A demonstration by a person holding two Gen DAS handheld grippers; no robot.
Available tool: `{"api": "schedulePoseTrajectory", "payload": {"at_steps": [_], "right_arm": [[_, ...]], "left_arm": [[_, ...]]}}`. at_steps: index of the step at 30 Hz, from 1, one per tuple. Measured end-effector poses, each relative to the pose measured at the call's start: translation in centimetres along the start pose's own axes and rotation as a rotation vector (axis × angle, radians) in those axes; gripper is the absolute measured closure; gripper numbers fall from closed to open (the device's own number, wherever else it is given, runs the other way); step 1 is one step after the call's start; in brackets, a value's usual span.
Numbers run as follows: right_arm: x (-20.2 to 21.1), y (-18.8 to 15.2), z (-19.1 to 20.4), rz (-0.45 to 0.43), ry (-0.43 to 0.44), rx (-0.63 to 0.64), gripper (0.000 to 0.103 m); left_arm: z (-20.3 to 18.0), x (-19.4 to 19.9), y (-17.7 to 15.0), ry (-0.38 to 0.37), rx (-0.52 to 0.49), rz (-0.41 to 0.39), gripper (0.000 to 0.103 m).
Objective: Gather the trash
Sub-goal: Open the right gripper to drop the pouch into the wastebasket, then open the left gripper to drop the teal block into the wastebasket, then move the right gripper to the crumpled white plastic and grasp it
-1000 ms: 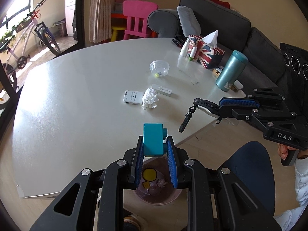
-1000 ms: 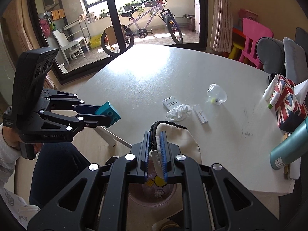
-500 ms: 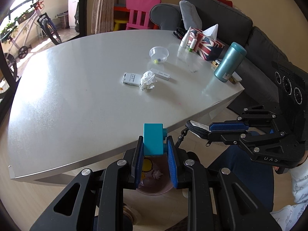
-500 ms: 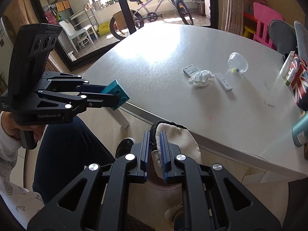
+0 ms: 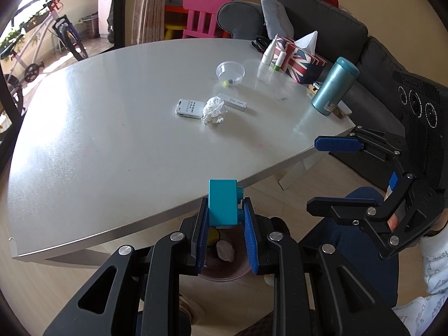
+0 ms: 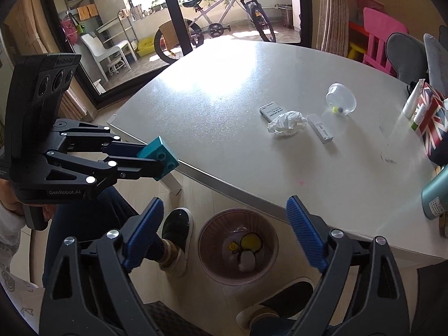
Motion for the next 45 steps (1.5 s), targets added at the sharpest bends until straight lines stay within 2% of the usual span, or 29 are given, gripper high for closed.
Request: {"api": "schedulePoseTrajectory", "payload": {"at_steps": [9, 21, 30, 32, 33, 34, 35, 36, 45], "right_arm": [[0.9, 0.5, -1.5, -0.03, -0.028, -0.051, 0.007], [2.5, 0.9, -3.3, -0.068, -0.069, -0.105, 0.007], [2.7, 1.0, -4.0, -0.069, -0.068, -0.12, 0.007], [2.7, 1.0, -4.1, -0.068, -0.067, -0.119, 0.007], [2.7, 1.0, -4.1, -0.069, -0.067, -0.119, 0.007], [2.7, 0.9, -4.1, -0.069, -0.067, -0.121, 0.007], [2.8, 0.9, -4.2, -0.07, -0.069, -0.122, 0.007], [2.8, 0.9, -4.2, -0.071, -0.07, -0.123, 0.007], [2.8, 0.8, -4.7, -0.071, -0.075, -0.13, 0.006]], "left_arm": [[-0.4, -0.5, -0.1, -0.013, -0.007, 0.015, 0.08], [-1.7, -2.0, -0.7, -0.037, -0.037, 0.063, 0.08], [-2.8, -2.9, -0.9, -0.057, -0.052, 0.087, 0.079], [-2.9, -2.8, -0.6, -0.057, -0.054, 0.079, 0.073], [-2.9, -2.8, -0.5, -0.056, -0.055, 0.075, 0.057], [-3.0, -2.8, -0.4, -0.055, -0.054, 0.067, 0.028], [-3.0, -2.6, -0.2, -0.047, -0.055, 0.051, 0.014], [-3.0, -2.4, 0.0, -0.04, -0.059, 0.029, 0.011], [-2.5, -2.5, 0.5, -0.024, -0.047, 0.032, 0.008]]}}
Point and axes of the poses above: each gripper's, at about its wrist camera, not at the fingertips, and x roughly against the way its jaws point, z to its left, y to its top, the point moved 6 cm from there along -x, roughly the way its jaws point, and after that the axes turned 11 degrees about -x, right-handed, at the moved point
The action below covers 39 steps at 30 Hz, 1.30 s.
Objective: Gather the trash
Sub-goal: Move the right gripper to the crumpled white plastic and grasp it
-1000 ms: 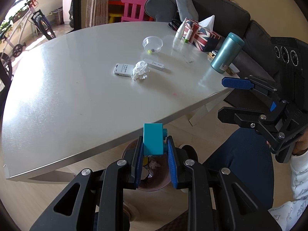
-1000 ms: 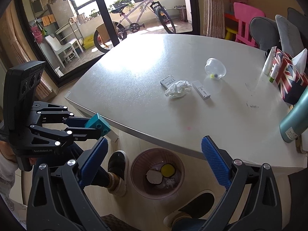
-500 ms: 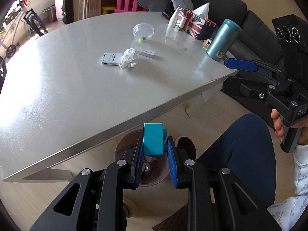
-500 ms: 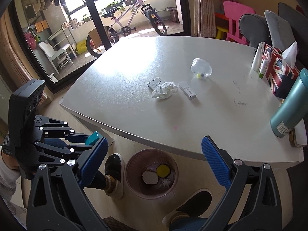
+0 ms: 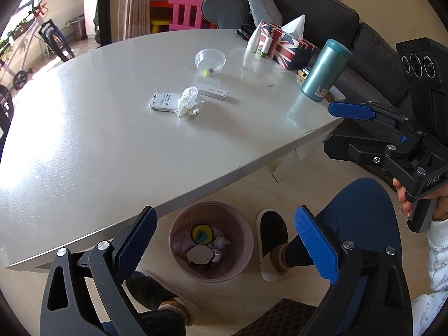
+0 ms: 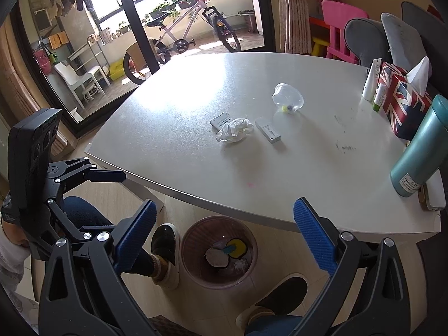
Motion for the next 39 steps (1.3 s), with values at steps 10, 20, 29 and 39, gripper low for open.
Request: {"api": "schedulePoseTrajectory", "payload": {"at_steps": [10, 20, 29, 39], "right_arm": [[-0.5, 0.4, 0.2, 0.0, 0.004, 0.002, 0.006], [-2.6, 2.9, 1.1, -0.004, 0.003, 0.032, 0.006], [-5.8, 6.1, 1.5, 0.009, -0.026, 0.07, 0.006], [-10.5, 8.3, 1.7, 0.068, -0.049, 0.109, 0.006]], "left_arm": [[1.2, 0.6, -0.2, 0.022, 0.033, -0.012, 0.008], [3.1, 1.9, 0.3, 0.063, 0.065, -0.045, 0.008], [4.3, 2.6, 0.9, 0.079, 0.085, -0.065, 0.008], [5.5, 2.8, 1.1, 0.098, 0.104, -0.072, 0.008]]}}
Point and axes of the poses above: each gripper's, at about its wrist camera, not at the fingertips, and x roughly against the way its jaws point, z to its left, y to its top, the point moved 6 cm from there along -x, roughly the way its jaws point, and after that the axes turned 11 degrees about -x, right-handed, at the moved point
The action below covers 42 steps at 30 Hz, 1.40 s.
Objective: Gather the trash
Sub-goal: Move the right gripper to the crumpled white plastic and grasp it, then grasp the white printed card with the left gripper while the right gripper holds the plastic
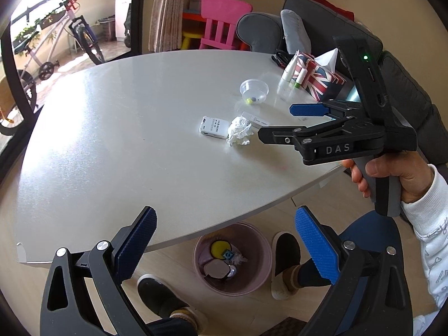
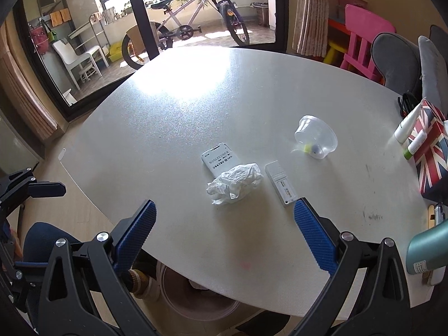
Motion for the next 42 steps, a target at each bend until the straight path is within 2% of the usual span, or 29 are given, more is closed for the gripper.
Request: {"api": "schedulePoseTrajectory", "payload": {"at_steps": [6, 8, 10, 11, 13, 14, 16, 17, 18, 19, 24, 42], "right_arm": [[-2.9, 0.5, 0.3, 0.068, -0.011, 0.025, 0.006], [-3.7, 0.5, 0.5, 0.089, -0.005, 0.03, 0.013], [-4.4, 0.4, 0.6, 0.114, -0.001, 0.029, 0.031], [-4.7, 0.3, 0.6, 0.122, 0.001, 0.028, 0.034], [-5.1, 0.3, 0.6, 0.126, 0.0, 0.023, 0.051], [-5.1, 0.4, 0.5, 0.126, 0.001, 0.02, 0.055], [-5.2, 0.4, 0.4, 0.125, -0.005, 0.017, 0.073], [-5.2, 0.4, 0.4, 0.123, -0.008, 0.016, 0.079], [-5.1, 0.4, 0.3, 0.122, -0.01, 0.015, 0.09], [-5.1, 0.3, 0.3, 0.121, -0.012, 0.014, 0.094], [-4.4, 0.4, 0.1, 0.101, -0.007, 0.009, 0.099], [1.5, 0.5, -2.9, 0.003, 0.001, -0.06, 0.1]], "left_arm": [[0.7, 0.0, 0.0, 0.001, 0.013, 0.002, 0.008], [0.8, 0.0, -0.1, 0.001, 0.014, 0.002, 0.008], [1.0, -0.1, -0.2, 0.003, 0.016, 0.006, 0.008], [1.1, -0.1, -0.3, 0.002, 0.018, 0.007, 0.008], [1.2, -0.2, -0.3, 0.001, 0.019, 0.01, 0.008], [1.2, -0.2, -0.3, 0.001, 0.02, 0.011, 0.008], [1.3, -0.3, -0.4, -0.001, 0.021, 0.013, 0.008], [1.3, -0.4, -0.4, -0.003, 0.021, 0.014, 0.008], [1.3, -0.5, -0.4, -0.003, 0.021, 0.015, 0.008], [1.3, -0.5, -0.3, -0.004, 0.02, 0.014, 0.008], [1.3, -0.7, 0.2, -0.01, 0.013, 0.013, 0.008], [0.8, -3.0, 4.8, -0.01, -0.045, -0.007, 0.008]]}}
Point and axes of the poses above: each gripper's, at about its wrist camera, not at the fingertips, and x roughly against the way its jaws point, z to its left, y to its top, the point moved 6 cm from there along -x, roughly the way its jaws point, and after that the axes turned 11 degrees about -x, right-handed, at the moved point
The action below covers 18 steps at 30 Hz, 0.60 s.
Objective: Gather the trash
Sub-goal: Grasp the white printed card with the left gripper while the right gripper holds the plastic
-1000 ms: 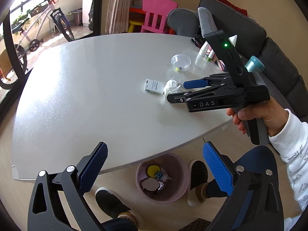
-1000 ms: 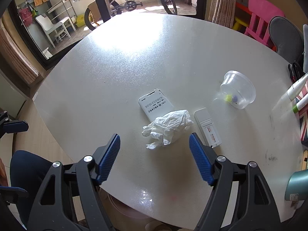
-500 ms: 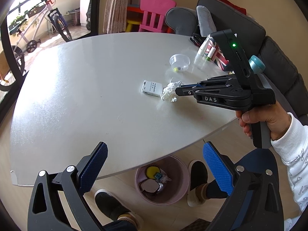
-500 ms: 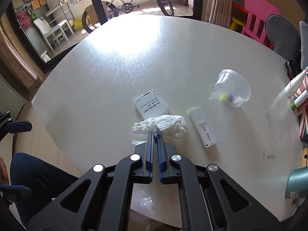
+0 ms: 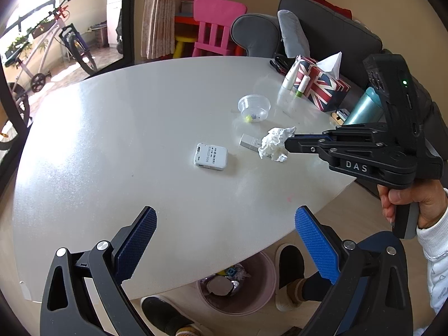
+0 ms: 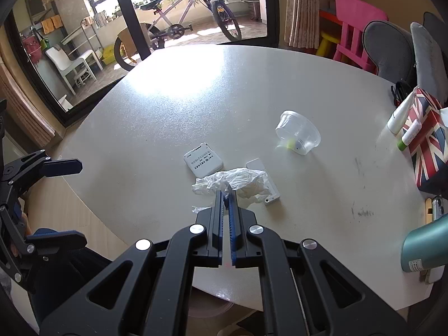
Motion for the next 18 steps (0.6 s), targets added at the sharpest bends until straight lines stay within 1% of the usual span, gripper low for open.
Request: {"api": "schedulePoseTrajectory", "payload": {"at_steps": [9, 13, 18], "right_arm": [[1.6, -0.2, -2.2, -0.016, -0.008, -0.025, 0.1], [1.8, -0.2, -2.7, -0.017, -0.012, -0.031, 0.1], [2.1, -0.2, -3.1, -0.02, -0.015, -0.037, 0.1]], "left_arm": [[0.5, -2.5, 2.2, 0.0, -0.027, 0.026, 0.008], [0.8, -3.8, 3.2, 0.004, -0.037, 0.049, 0.008], [1.3, -5.6, 4.1, -0.009, -0.039, 0.084, 0.008]]}}
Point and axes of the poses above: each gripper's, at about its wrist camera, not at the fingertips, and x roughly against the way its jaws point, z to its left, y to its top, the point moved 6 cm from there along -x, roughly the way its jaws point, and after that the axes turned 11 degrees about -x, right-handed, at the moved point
